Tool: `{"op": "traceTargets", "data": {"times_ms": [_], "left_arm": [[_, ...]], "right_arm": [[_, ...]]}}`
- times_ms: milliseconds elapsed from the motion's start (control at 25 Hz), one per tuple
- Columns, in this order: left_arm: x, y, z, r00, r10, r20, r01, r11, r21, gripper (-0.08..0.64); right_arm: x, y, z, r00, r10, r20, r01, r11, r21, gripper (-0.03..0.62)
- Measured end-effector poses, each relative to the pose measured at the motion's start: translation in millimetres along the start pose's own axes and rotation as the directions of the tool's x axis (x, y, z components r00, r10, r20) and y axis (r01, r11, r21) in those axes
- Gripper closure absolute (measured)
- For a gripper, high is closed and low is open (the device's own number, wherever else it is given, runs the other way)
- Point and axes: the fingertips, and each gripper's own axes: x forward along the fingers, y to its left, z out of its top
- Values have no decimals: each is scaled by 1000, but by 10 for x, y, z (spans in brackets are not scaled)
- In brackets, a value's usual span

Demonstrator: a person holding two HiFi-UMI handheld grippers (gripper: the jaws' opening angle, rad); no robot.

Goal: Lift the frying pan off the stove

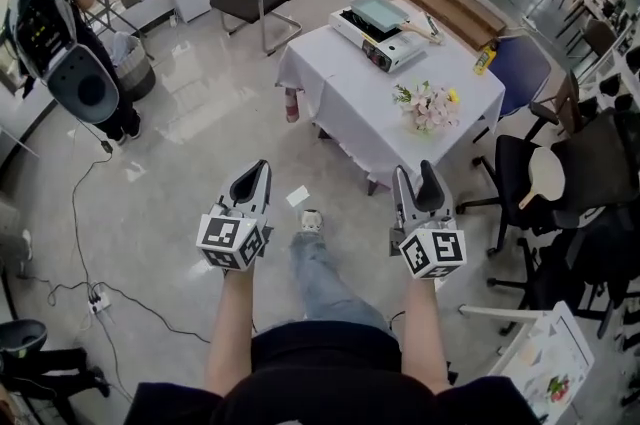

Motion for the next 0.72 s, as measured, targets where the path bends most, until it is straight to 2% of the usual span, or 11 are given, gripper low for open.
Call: {"op": "traceTargets", "data": {"times_ms": [160, 320, 520, 720], "left_arm": [[468, 316, -2, 1000, 8, 12, -8, 1000, -1, 541], [1171, 745, -28, 1000, 0, 0, 0, 1000, 12, 541], [2410, 1406, 168, 999, -30, -18, 31, 999, 31, 541], [3708, 1707, 532, 993, -119, -15, 120, 991, 64, 541]], "right_arm": [[602, -104, -56, 1000, 21, 11, -21, 1000, -16, 383], [1472, -254, -97, 999, 32, 22, -31, 999, -39, 383], [2724, -666, -23, 999, -18, 32, 18, 1000, -4, 383], [3642, -1164, 222, 993, -86, 86, 84, 996, 25, 383]]}}
